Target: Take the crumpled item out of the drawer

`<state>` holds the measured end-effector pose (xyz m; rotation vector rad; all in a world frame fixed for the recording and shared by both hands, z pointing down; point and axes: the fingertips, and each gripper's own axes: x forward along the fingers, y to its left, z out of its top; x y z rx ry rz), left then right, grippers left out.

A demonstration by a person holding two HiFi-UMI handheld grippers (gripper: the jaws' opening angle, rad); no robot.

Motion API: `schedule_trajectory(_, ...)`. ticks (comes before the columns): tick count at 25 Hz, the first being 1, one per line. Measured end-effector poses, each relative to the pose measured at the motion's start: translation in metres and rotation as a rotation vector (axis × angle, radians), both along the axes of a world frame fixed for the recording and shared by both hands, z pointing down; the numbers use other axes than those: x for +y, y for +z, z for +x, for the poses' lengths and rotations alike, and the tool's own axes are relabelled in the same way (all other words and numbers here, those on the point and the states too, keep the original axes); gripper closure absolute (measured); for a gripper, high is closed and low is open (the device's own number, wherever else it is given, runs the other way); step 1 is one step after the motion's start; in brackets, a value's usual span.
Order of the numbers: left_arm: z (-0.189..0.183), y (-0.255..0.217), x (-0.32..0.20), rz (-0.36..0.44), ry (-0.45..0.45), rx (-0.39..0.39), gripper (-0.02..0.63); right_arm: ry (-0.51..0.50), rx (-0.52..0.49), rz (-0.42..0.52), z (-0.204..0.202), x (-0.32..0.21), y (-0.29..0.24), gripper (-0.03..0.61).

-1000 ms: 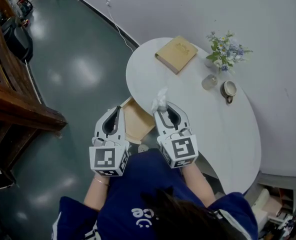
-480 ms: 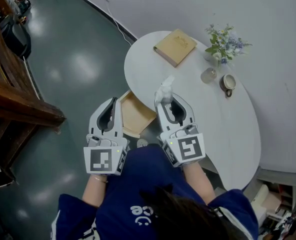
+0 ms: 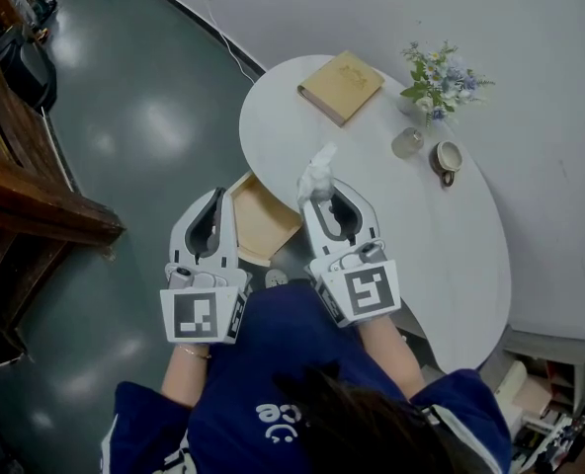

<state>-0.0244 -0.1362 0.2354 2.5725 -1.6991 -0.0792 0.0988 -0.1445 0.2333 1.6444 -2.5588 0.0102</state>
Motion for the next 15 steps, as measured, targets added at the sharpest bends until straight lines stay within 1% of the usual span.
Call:
schedule_trajectory(4, 0.0024, 0.0008, 0.0000, -0.003, -0.007, 0.002, 0.609, -0.046, -0.005, 0.030, -0.0022, 0.0016, 0.0005, 0.465)
schedule_trajectory(9, 0.0026, 0.0033, -0.0006, -0.011, -0.016, 0.004, 0.609, -0.060, -0.010, 0.037, -0.0033, 0.0012, -0.0003, 0.465)
schedule_trajectory(15, 0.0071, 0.0049, -0.0014, -0.014, -0.008, -0.005, 0.609, -0.068, 0.015, 0.036, -0.0029, -0.0005, 0.0034, 0.466)
